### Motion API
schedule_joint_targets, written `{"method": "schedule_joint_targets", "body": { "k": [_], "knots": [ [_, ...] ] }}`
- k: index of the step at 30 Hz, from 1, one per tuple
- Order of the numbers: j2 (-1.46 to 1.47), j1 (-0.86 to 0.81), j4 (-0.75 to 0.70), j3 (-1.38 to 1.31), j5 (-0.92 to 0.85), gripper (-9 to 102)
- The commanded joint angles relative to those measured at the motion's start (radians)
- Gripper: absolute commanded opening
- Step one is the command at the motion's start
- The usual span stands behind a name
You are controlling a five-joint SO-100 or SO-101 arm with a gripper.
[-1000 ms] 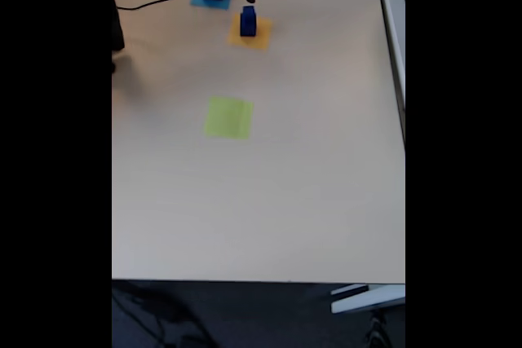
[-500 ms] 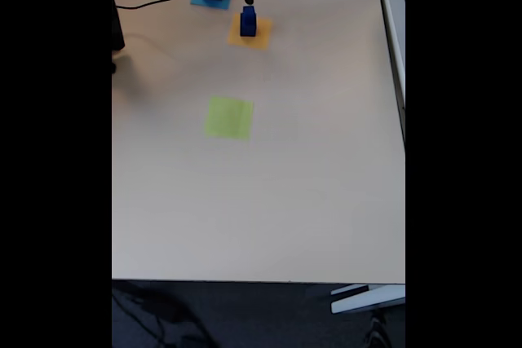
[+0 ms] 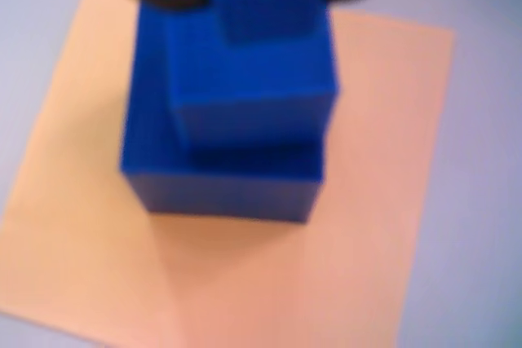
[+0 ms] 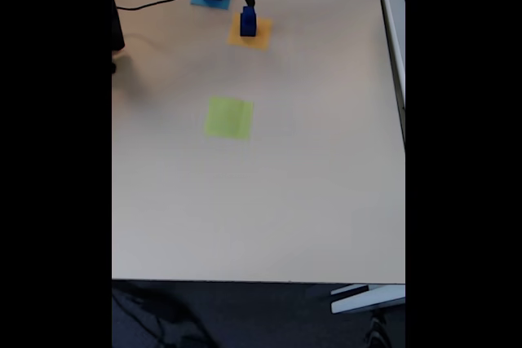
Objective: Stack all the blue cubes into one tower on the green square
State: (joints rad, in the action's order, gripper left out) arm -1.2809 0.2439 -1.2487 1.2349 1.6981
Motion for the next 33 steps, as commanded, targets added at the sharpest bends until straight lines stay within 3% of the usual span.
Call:
{"method": "schedule_joint_targets", "body": {
  "k": [1,33],
  "knots": [
    [-0.005,0.005,0.023,-0.034,0.000,2],
    [-0.018,0.008,0.064,0.041,0.008,1]
  ]
}}
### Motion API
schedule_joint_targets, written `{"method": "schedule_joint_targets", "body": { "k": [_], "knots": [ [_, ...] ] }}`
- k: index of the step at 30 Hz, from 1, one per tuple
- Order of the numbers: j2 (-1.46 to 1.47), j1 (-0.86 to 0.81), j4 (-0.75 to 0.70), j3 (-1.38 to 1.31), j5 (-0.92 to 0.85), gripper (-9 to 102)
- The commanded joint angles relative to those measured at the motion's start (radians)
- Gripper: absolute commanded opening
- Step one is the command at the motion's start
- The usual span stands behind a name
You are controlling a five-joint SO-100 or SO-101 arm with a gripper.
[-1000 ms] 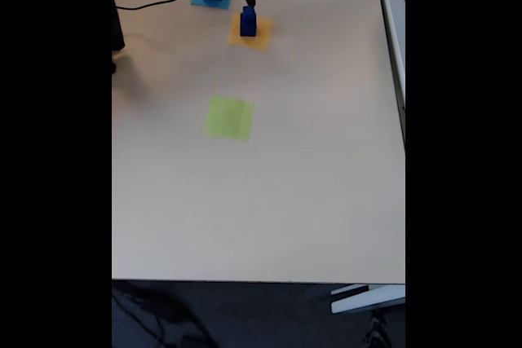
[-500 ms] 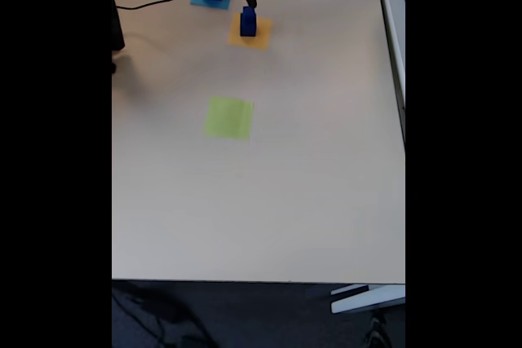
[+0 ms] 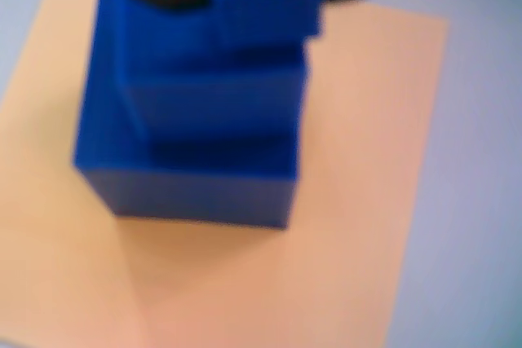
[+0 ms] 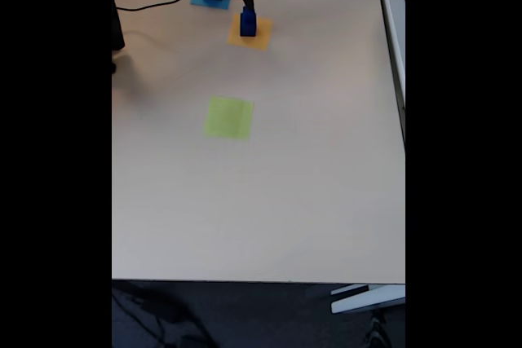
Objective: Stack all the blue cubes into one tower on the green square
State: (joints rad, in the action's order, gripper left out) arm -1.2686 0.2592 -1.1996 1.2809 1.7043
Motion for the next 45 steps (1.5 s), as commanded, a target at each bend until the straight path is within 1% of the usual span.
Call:
{"method": "schedule_joint_targets", "body": {
  "k": [1,45],
  "knots": [
    [-0.031,-0.008,0.015,-0.005,0.002,1],
    [-0.037,-0.020,0.015,0.028,-0.008,2]
  ]
}}
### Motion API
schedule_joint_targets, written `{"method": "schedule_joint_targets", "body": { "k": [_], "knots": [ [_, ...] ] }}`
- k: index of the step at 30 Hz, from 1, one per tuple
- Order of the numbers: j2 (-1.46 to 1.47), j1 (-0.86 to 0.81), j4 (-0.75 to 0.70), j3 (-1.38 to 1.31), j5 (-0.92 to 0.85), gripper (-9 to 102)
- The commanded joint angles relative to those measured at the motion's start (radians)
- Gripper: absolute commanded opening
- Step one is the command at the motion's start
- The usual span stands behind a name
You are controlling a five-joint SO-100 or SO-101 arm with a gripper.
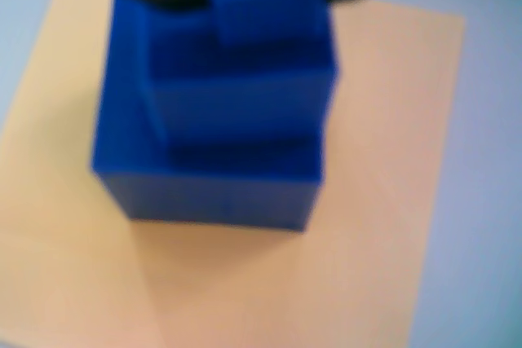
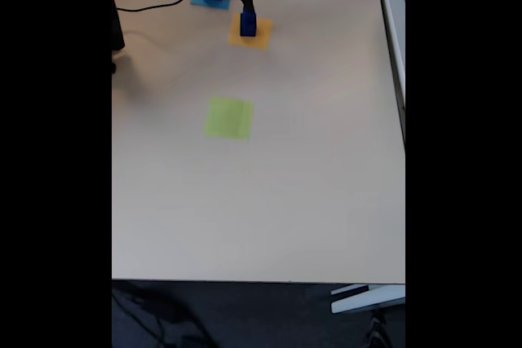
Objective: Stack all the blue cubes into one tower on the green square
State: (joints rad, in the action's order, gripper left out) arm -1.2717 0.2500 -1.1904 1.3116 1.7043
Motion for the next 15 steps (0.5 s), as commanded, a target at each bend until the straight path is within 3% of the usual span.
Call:
{"method": "schedule_joint_targets", "body": {
  "k": [1,15],
  "knots": [
    [-0.034,-0.011,0.006,-0.003,-0.008,2],
    [-0.034,-0.006,0.012,-0.008,-0.008,6]
  ]
}}
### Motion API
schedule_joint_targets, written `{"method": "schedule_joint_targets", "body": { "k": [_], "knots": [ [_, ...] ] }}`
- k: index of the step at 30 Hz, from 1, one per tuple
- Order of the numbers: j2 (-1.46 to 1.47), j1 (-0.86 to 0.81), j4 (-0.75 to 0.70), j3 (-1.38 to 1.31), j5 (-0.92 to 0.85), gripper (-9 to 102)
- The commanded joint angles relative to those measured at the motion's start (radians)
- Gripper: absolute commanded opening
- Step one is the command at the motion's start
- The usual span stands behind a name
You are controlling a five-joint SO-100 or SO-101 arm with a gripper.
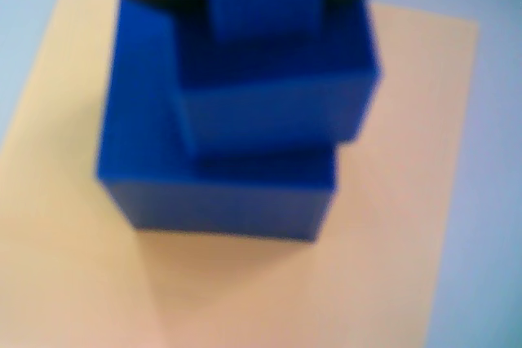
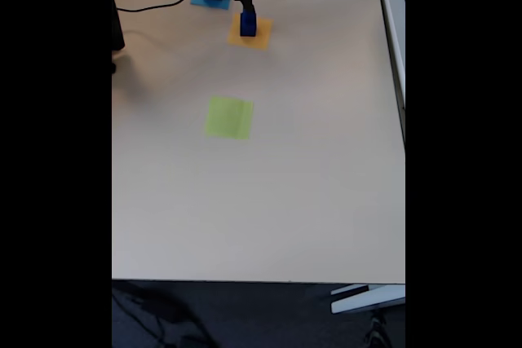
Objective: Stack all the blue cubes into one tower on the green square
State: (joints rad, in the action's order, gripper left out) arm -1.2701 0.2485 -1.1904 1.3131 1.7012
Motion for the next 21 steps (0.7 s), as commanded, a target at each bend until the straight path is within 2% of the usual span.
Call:
{"method": "schedule_joint_targets", "body": {
  "k": [1,21],
  "knots": [
    [-0.035,-0.003,0.012,-0.011,-0.005,6],
    [-0.049,-0.008,0.005,-0.084,-0.138,16]
  ]
}}
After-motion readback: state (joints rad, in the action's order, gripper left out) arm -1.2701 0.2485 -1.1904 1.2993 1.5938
